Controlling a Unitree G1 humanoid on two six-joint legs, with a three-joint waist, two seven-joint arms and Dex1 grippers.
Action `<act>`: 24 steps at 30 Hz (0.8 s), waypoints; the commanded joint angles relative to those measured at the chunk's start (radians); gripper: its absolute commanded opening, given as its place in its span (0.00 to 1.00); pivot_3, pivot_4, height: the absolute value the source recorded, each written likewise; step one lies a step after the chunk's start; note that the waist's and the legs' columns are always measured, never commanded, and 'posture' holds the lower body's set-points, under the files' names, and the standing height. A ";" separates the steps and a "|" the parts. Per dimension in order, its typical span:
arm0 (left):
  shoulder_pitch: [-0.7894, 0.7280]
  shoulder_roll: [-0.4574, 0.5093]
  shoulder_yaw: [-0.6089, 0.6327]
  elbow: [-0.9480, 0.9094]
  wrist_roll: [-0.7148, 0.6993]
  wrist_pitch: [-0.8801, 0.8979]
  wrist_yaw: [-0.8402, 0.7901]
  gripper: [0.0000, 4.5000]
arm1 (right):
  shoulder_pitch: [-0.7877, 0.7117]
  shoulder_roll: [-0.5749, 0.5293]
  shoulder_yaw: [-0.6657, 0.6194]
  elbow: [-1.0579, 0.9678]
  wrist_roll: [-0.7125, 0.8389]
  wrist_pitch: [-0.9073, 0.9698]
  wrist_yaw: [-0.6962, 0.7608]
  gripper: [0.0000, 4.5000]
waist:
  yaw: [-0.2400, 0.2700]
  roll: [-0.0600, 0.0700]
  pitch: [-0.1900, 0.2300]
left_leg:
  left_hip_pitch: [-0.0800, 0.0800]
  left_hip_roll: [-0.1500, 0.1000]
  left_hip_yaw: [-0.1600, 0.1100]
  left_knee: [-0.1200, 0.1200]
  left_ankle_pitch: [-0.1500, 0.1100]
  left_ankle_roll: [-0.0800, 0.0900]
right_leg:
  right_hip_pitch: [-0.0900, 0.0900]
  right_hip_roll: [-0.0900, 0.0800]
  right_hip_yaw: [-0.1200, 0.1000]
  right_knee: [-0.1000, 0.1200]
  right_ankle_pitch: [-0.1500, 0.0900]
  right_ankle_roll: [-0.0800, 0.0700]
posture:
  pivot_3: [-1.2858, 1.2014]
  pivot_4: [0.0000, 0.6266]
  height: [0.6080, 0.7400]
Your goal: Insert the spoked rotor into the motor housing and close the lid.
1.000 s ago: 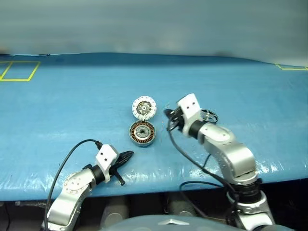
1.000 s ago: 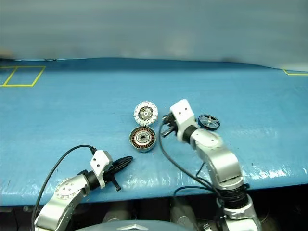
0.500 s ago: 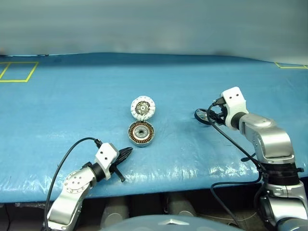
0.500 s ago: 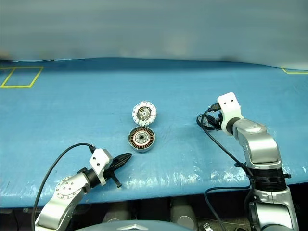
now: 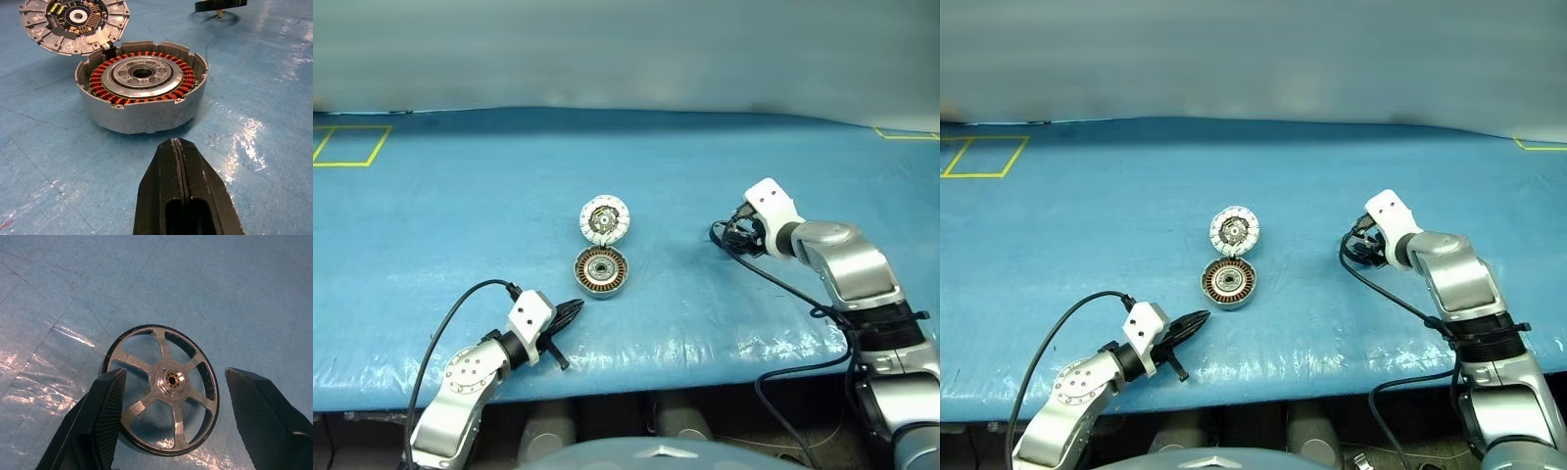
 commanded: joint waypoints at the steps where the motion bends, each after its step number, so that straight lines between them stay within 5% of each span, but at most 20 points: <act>1: 0.002 -0.011 -0.012 -0.020 -0.004 -0.007 0.009 0.00 | -0.046 -0.011 0.033 0.027 -0.030 -0.026 0.025 0.76 | 0.000 0.000 0.000 | 0.000 0.000 0.000 0.000 0.000 0.000 | 0.000 0.000 0.000 0.000 0.000 0.000 | 0.52 0.24 1.00; 19: 0.027 -0.015 -0.012 -0.032 0.004 -0.009 0.043 0.00 | -0.038 -0.008 0.103 0.045 -0.059 -0.014 0.102 0.76 | 0.000 0.000 0.000 | 0.000 0.000 0.000 0.000 0.000 0.000 | 0.000 0.000 0.000 0.000 0.000 0.000 | 0.52 0.24 1.00; 24: 0.023 -0.014 -0.013 -0.026 0.005 -0.013 0.040 0.00 | -0.027 -0.008 0.099 0.042 -0.066 -0.012 0.101 0.47 | -0.001 0.000 0.000 | 0.001 0.000 0.000 0.000 0.000 0.000 | 0.000 0.000 0.000 0.000 0.000 0.000 | 0.52 0.24 1.00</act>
